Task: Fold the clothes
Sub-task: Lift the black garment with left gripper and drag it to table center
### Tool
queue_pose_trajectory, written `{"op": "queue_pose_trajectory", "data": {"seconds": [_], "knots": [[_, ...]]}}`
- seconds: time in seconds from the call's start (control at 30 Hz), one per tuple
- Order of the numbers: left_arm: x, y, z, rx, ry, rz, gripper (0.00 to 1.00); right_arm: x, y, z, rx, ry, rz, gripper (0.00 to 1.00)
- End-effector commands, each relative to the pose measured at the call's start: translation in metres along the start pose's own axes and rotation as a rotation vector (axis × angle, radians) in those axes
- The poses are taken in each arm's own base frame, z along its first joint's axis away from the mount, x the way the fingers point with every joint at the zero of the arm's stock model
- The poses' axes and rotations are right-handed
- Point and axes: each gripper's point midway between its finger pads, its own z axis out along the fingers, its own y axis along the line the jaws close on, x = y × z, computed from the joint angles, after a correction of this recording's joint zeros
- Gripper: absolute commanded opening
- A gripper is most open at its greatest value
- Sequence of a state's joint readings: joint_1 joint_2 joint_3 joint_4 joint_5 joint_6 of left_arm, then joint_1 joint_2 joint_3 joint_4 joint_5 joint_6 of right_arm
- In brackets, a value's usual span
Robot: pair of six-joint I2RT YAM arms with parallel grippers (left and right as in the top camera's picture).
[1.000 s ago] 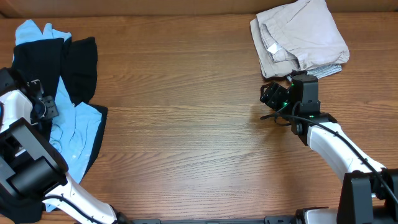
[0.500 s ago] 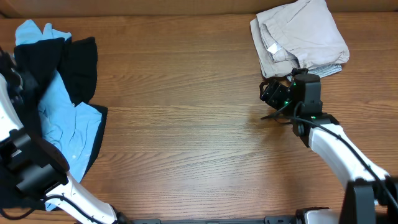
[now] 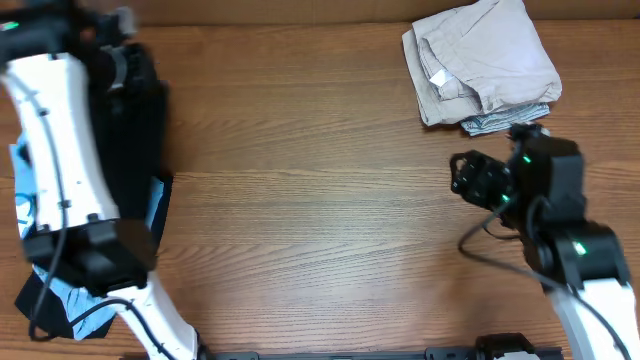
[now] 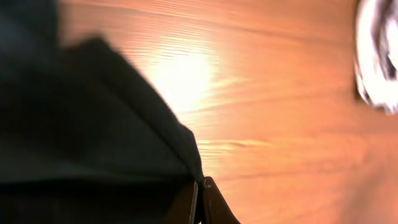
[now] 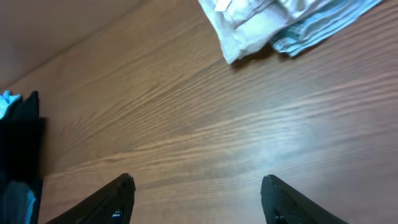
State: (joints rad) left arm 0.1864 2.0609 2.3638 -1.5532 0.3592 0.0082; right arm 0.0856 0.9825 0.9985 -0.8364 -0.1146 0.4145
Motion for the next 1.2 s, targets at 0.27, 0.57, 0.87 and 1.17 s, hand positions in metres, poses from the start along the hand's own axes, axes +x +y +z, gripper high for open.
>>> {"op": "queue_pose_trajectory", "data": {"seconds": [0.27,0.57,0.87,1.17], "knots": [[0.064,-0.223,0.043,0.159,0.056,0.569,0.04,-0.02,-0.002,-0.111,0.058,-0.208,-0.026,0.7],[0.091,-0.257,0.043,0.191,0.081,0.642,0.47,-0.022,-0.006,-0.121,0.089,-0.221,-0.023,0.73],[0.079,-0.189,0.037,0.022,0.143,0.46,1.0,-0.024,-0.01,-0.119,0.119,-0.226,-0.021,0.74],[0.069,-0.115,0.018,-0.28,0.129,0.254,0.98,-0.019,-0.017,-0.09,0.173,-0.121,-0.018,0.78]]}}
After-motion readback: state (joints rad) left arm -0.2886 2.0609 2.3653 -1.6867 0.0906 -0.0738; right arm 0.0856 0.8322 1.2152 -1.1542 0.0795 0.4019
